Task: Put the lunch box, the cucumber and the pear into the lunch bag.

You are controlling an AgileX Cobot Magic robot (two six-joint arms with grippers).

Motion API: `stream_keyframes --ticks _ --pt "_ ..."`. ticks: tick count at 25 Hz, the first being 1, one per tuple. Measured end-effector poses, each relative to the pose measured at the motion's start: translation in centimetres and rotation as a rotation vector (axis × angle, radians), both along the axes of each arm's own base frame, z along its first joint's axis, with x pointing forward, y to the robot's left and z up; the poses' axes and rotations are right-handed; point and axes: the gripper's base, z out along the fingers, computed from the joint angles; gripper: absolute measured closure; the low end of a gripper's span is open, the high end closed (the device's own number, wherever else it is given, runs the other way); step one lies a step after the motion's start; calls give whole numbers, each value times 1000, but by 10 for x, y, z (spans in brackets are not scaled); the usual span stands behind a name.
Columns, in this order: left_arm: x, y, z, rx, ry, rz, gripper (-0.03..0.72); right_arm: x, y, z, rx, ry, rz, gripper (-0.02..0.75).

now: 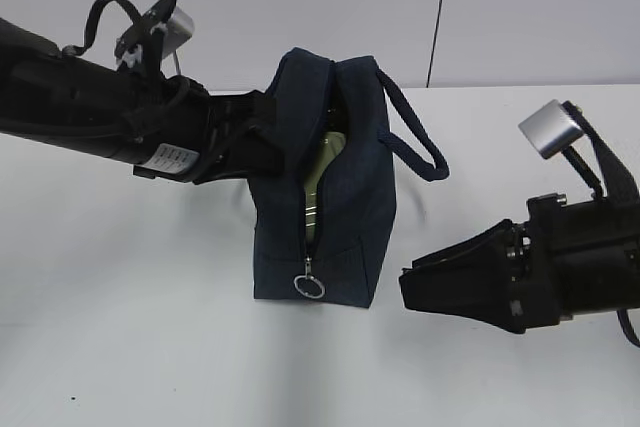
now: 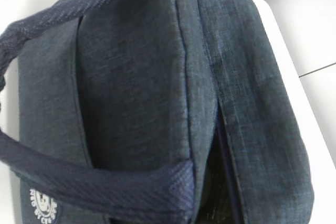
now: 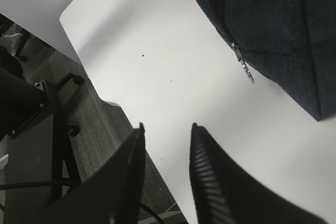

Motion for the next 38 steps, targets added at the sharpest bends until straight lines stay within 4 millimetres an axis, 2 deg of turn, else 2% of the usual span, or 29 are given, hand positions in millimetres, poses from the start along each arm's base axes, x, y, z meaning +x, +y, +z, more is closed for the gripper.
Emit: stream_keyframes --ticks 3,9,14,20,25,29,38 --pt "0 0 0 8 -4 -5 707 3 0 2 12 -28 -18 498" --pt "0 0 -1 11 -5 -8 707 1 2 1 -59 -299 99 498" --pt "0 0 -1 11 -5 -8 707 1 2 -7 -70 -398 111 498" --pt "0 0 -1 12 -5 -9 707 8 7 -30 -44 -404 147 498" --pt "0 0 -1 11 -4 -10 707 12 17 -62 -88 -413 252 498" --pt "-1 0 -1 11 -3 -12 707 22 21 -81 -99 -383 276 498" --pt "-1 0 -1 9 -1 -15 707 51 27 -87 -101 -436 283 498"
